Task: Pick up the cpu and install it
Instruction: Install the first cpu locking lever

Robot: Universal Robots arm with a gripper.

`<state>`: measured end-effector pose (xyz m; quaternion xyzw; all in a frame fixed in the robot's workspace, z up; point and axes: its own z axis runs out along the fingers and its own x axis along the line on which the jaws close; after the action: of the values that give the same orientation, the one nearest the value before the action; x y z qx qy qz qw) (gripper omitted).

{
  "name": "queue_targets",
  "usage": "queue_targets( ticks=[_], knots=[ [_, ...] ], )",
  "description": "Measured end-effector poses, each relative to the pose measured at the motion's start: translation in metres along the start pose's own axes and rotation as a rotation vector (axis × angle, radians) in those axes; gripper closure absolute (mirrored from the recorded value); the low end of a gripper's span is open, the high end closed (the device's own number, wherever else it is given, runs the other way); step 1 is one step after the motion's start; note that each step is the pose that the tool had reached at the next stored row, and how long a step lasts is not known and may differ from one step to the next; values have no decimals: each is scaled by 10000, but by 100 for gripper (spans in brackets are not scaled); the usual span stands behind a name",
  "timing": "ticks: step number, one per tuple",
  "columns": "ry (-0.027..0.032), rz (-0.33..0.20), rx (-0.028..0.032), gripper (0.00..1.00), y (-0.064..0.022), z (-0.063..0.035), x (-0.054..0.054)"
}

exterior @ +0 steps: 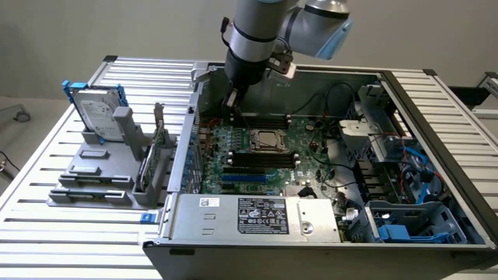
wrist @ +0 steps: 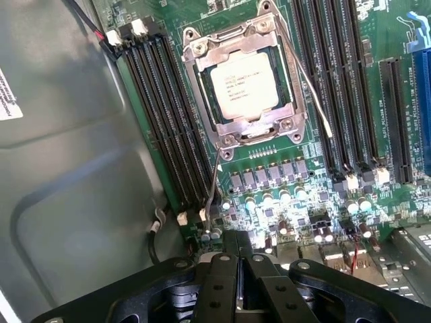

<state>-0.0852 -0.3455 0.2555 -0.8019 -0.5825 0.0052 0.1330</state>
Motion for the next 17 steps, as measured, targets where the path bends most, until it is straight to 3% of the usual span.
queue_targets(
  ticks=[17],
  knots=[
    [376, 1512, -326, 89, -51, 23, -17]
  ],
)
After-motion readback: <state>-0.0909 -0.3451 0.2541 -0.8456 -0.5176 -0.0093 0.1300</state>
